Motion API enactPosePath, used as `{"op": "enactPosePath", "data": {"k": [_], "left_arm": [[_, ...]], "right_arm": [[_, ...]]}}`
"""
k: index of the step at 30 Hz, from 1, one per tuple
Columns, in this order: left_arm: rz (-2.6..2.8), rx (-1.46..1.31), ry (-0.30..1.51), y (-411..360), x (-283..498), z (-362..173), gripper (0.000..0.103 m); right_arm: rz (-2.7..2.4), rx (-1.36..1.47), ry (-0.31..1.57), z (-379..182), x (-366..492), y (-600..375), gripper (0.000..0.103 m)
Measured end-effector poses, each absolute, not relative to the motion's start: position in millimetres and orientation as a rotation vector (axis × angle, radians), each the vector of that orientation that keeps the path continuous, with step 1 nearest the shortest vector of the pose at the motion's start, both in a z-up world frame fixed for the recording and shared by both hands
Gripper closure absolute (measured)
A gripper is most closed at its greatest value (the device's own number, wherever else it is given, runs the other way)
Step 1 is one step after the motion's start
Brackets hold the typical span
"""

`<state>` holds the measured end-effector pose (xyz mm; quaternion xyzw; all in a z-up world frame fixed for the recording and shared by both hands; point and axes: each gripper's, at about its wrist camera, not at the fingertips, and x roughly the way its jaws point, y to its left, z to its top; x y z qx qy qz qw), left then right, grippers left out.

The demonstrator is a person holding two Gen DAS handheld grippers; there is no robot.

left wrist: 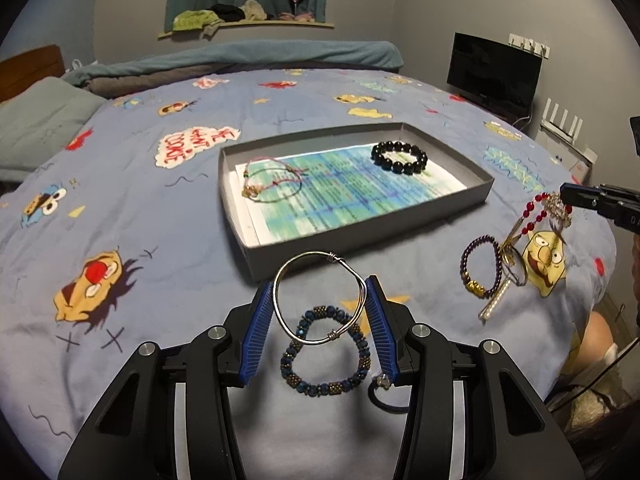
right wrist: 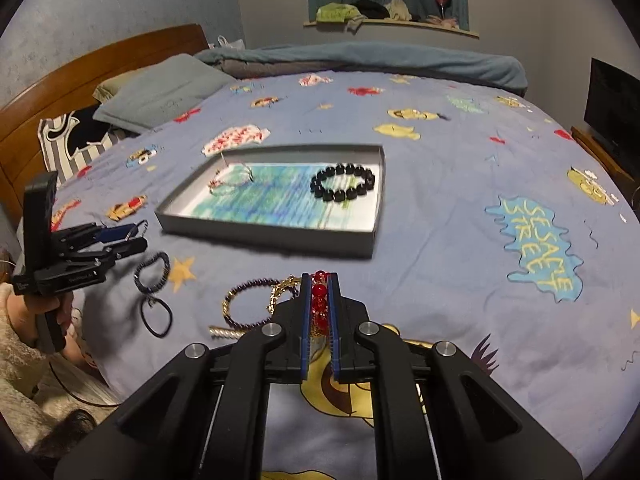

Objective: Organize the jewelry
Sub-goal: 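Grasp the red-bead gold chain with the right tool while the left tool holds the hoop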

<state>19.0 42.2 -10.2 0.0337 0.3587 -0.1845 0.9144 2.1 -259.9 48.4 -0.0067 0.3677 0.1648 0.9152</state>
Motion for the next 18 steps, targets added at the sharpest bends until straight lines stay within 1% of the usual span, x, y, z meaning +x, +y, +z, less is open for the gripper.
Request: {"op": "enactPosePath", "data": {"k": [9, 18], "left_arm": [[-0.378, 0.063, 0.723, 44.6, 18.0, -0.2, 0.055], [-0.379, 0.056, 0.715, 47.1, 16.4, 2.8, 0.055]], "right_arm": [[0.372, -0.001, 0.711, 81.9, 5.0, -262.0, 0.096], [0.376, -0.005, 0.683, 97.1, 10.1, -262.4, 0.096]]}}
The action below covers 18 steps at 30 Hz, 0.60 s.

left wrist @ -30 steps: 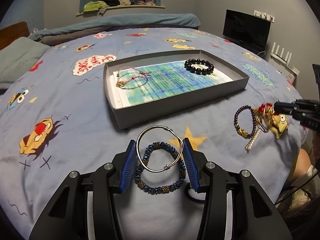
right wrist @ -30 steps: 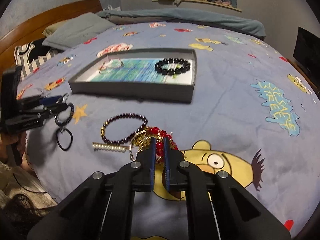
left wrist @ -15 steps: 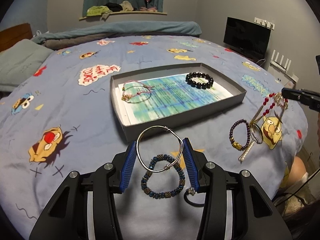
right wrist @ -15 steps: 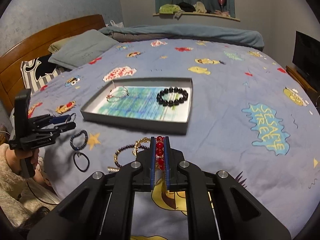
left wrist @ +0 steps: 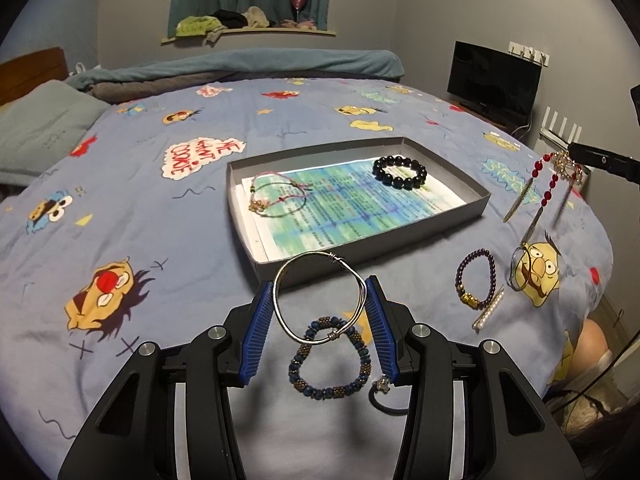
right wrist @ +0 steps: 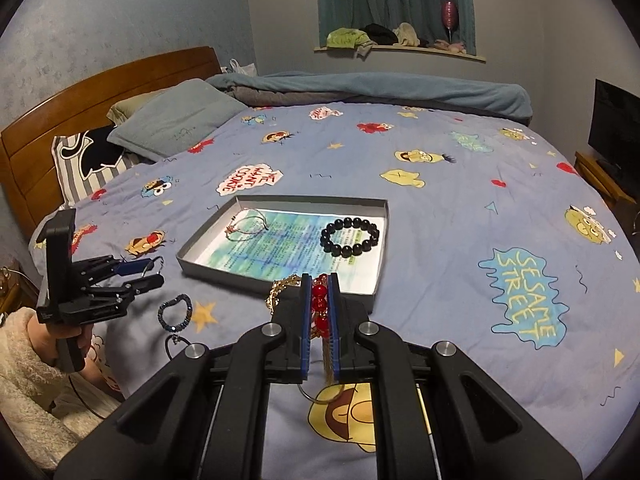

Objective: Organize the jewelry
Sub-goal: 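Grasp the red-bead gold chain with the right tool while the left tool holds the hoop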

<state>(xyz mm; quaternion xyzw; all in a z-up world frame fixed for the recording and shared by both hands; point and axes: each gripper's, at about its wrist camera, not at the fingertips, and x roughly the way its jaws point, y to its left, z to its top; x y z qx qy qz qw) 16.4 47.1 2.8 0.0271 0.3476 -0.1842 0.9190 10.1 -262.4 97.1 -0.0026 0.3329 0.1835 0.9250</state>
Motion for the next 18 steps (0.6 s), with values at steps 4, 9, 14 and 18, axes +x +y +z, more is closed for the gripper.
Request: {"op": "enactPosePath", "data": {"k": [4, 9, 14, 18], "left_arm": [[-0.380, 0.058, 0.716, 47.2, 15.4, 2.0, 0.055], [-0.382, 0.059, 0.721, 46.9, 14.9, 0.3, 0.055], [-0.387, 0.070, 0.726, 43.5, 14.9, -1.8, 0.055], [-0.386, 0.072, 0.733, 42.1, 16.0, -3.3, 0.055]], "right_arm": [[0.370, -0.012, 0.713, 87.3, 13.9, -262.4, 0.096], [0.331, -0.044, 0.781, 57.7, 23.4, -263.3, 0.096], [0.293, -0.030, 0.898, 10.9, 38.5, -272.7, 0.096], [0.242, -0.015, 0.935, -11.7, 44.0, -284.0, 0.096]]}}
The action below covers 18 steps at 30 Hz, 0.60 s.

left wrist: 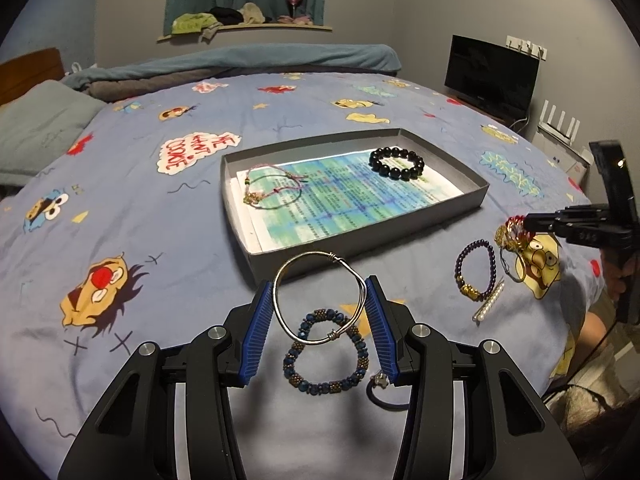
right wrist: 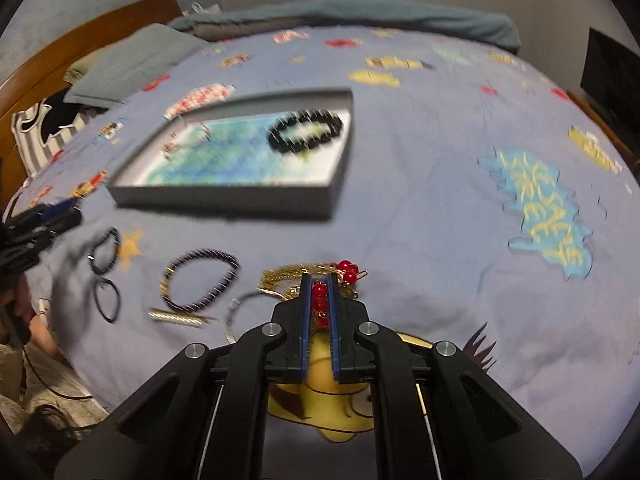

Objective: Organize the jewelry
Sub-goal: 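Grasp the red-bead gold chain with the right tool while the left tool holds the hoop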

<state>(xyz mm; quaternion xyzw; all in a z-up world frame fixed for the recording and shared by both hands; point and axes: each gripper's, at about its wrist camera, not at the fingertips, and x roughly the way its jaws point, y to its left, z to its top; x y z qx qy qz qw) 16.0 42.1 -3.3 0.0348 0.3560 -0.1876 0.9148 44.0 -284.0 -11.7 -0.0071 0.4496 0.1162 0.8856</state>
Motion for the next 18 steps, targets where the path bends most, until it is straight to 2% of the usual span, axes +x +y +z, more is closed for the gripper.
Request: {"op": "enactPosePath", "data": {"k": [18], "left_arm": [[-0.394, 0.077, 0.750, 37.1, 20.2, -8.9, 0.055]], "right_arm": [[0.119, 0.019, 0.911, -8.2, 33.2, -322.3, 0.087]]}}
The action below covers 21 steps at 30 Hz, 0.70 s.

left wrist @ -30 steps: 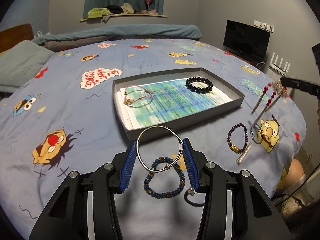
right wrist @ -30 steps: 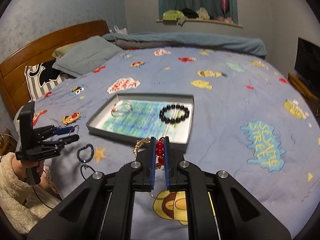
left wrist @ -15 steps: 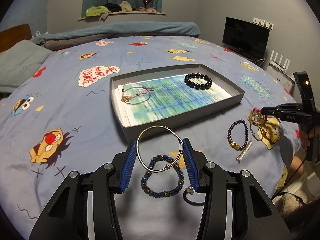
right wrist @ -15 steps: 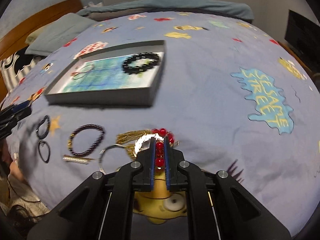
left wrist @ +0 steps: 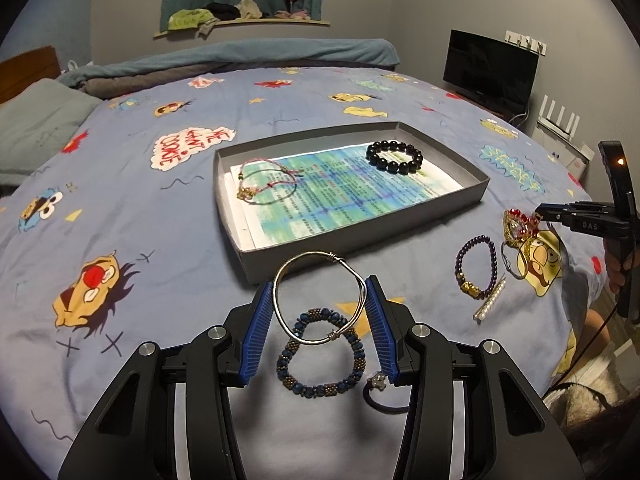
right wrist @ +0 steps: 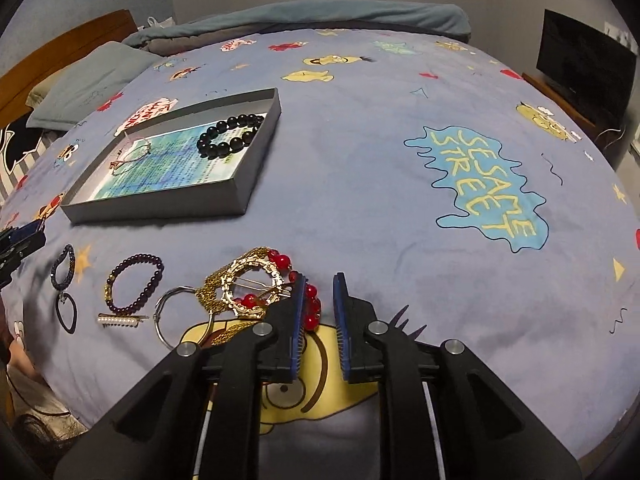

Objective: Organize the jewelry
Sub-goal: 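Grasp the red-bead gold chain with the right tool while the left tool holds the hoop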

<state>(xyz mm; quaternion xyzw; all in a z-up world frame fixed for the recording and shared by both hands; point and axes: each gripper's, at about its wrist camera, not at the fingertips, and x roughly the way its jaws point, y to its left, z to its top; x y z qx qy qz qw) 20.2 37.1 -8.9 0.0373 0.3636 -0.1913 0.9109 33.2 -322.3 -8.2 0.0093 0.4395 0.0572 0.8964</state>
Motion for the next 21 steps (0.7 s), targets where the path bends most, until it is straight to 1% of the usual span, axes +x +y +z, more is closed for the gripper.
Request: {"op": "enactPosePath", "data": {"k": [6, 12, 14, 15, 16, 19, 21], "left_arm": [[-0.392, 0.074, 0.755, 37.5, 20.0, -11.1, 0.055], [-0.398, 0.074, 0.756, 36.7, 19.7, -11.3, 0.055], [-0.400, 0.075, 0.757, 36.3, 19.6, -11.7, 0.055], [-0.399, 0.076, 0.758, 35.9, 20.0, -12.0, 0.055], [-0.398, 0.075, 0.760, 36.1, 20.1, -12.6, 0.055], [-0.399, 0.073, 0.760, 36.6, 20.0, -12.5, 0.055], [-0.400, 0.076, 0.759, 36.0, 19.3, -12.1, 0.055]], "right_arm": [[0.061, 0.015, 0.912, -7.8, 28.3, -330.0, 0.086], [0.127, 0.068, 0.924, -6.7, 22.9, -329.7, 0.086], [0.153, 0.064, 0.942, -9.5, 21.0, -325.2, 0.084], [0.157, 0.057, 0.951, -11.6, 20.7, -323.0, 0.082], [0.153, 0.048, 0.959, -13.9, 20.3, -321.4, 0.077], [0.140, 0.040, 0.976, -20.5, 20.7, -320.3, 0.070], [0.143, 0.044, 0.983, -23.7, 21.1, -320.6, 0.070]]}}
